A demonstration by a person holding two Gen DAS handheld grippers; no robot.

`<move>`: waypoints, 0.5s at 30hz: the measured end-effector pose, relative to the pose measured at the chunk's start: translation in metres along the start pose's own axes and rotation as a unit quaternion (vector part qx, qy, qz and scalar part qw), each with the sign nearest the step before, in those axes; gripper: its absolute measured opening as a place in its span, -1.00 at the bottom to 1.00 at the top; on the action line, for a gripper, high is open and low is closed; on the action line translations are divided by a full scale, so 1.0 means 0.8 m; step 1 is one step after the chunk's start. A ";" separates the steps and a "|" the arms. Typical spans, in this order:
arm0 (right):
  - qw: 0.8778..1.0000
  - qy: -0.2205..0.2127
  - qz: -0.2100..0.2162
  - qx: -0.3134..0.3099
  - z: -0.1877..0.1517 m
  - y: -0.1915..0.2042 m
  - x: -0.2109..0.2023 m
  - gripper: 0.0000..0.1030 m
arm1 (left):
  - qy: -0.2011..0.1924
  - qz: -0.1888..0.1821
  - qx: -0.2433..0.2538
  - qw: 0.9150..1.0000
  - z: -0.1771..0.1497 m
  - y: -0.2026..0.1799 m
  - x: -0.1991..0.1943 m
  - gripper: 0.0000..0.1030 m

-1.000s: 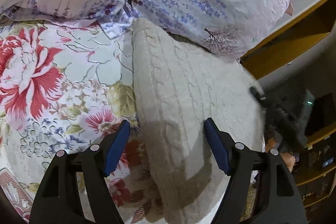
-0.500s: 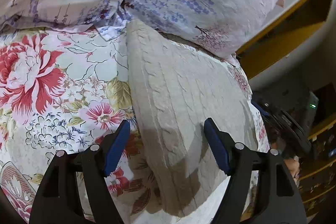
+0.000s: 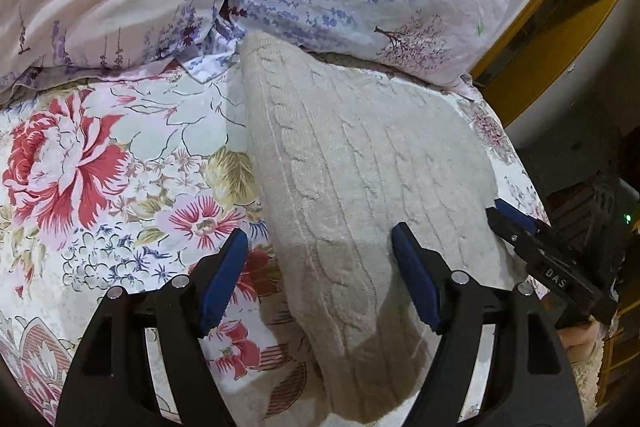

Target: Fold small clothes

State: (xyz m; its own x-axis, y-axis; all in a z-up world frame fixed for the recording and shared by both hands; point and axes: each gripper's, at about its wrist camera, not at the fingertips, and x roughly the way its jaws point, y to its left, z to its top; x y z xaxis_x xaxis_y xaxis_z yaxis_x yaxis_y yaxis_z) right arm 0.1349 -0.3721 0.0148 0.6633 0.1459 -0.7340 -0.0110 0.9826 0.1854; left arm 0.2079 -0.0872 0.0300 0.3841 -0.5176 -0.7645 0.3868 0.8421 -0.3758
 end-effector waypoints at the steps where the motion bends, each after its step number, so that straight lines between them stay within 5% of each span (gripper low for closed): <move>1: 1.000 -0.004 0.000 0.001 -0.002 0.000 -0.001 -0.19 | -0.001 0.002 0.001 1.000 0.000 -0.001 0.003 0.52; 5: 1.000 0.001 -0.006 0.008 0.002 0.001 -0.002 -0.17 | -0.007 0.005 0.001 1.000 0.000 -0.001 0.001 0.54; 9: 0.997 0.011 0.050 0.053 0.015 -0.011 -0.013 0.34 | -0.011 -0.001 -0.006 1.000 -0.002 0.002 -0.008 0.54; 15: 0.988 -0.006 0.076 0.138 0.033 -0.056 -0.026 0.46 | -0.013 -0.009 -0.017 1.000 0.000 0.007 -0.015 0.54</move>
State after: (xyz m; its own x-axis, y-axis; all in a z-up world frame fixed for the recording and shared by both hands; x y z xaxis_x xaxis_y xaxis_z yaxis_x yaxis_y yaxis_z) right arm 0.1415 -0.4221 0.0388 0.6779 0.2858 -0.6773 0.0926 0.8808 0.4644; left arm 0.2050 -0.0761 0.0372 0.3989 -0.5367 -0.7435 0.3663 0.8366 -0.4074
